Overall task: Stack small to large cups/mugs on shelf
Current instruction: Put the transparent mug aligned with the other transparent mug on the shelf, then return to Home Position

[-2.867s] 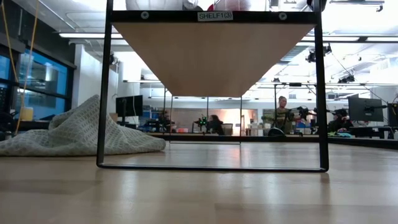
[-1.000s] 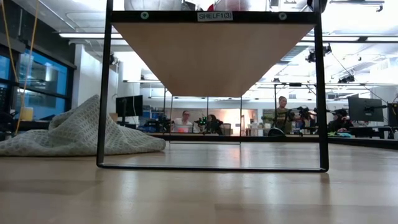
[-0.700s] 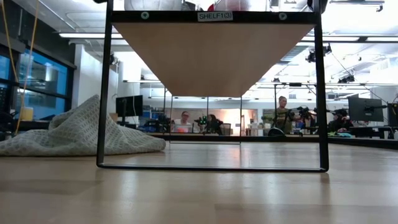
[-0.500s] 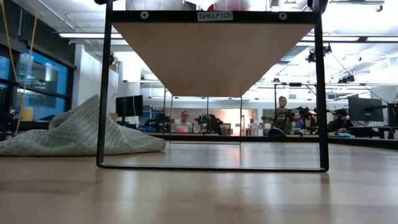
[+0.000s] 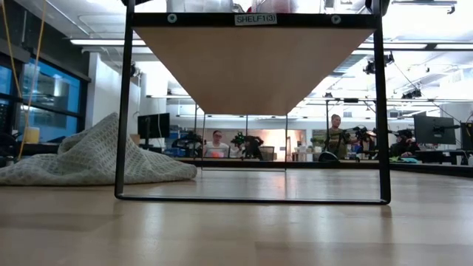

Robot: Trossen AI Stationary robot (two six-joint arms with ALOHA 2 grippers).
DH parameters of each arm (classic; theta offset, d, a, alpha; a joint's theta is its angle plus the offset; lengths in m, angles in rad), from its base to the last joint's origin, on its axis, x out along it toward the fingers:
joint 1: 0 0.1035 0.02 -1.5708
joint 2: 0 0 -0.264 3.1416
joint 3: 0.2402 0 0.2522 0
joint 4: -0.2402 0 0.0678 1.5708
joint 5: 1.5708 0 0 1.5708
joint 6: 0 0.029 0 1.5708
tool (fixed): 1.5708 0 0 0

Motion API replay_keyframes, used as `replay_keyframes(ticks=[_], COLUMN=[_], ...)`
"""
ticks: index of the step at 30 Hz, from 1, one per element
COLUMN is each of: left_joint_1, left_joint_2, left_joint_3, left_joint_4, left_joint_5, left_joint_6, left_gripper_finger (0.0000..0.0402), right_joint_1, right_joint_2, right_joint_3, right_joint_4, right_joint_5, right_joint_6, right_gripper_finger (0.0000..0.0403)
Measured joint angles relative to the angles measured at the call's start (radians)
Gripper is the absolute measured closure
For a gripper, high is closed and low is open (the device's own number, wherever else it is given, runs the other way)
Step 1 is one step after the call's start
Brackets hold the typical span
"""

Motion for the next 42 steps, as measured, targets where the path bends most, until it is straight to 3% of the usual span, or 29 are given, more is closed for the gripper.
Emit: replay_keyframes(ticks=[5,12,15,18,24,33,38,42], left_joint_1=[0.015,0.079,0.137,0.204,0.313,0.386,0.384,0.384], left_joint_2=[-0.032,-0.215,-0.316,-0.418,-0.642,-0.941,-1.033,-1.063], left_joint_3=[0.014,0.037,0.034,0.001,-0.164,-0.470,-0.619,-0.735], left_joint_4=[-0.086,-0.080,-0.056,0.020,0.226,0.520,0.714,0.823], left_joint_5=[0.016,-0.026,-0.050,-0.049,0.018,0.025,0.010,0.008], left_joint_6=[0.010,0.085,0.158,0.229,0.295,0.289,0.240,0.190], left_gripper_finger=[0.0401,0.0401,0.0401,0.0401,0.0401,0.0401,0.0401,0.0401], right_joint_1=[0.000,0.000,0.000,-0.007,-0.048,-0.119,-0.159,-0.204], right_joint_2=[0.000,-0.001,-0.002,-0.007,-0.018,-0.022,-0.014,0.000], right_joint_3=[0.000,0.000,0.000,0.000,0.000,0.000,0.000,0.000], right_joint_4=[0.000,0.106,0.175,0.197,0.192,0.181,0.167,0.168], right_joint_5=[0.000,0.064,0.098,0.117,0.099,-0.007,-0.053,-0.151], right_joint_6=[-0.001,-0.105,-0.178,-0.217,-0.192,-0.128,-0.068,-0.060], right_gripper_finger=[0.0277,0.0285,0.0319,0.0381,0.0398,0.0402,0.0403,0.0403])
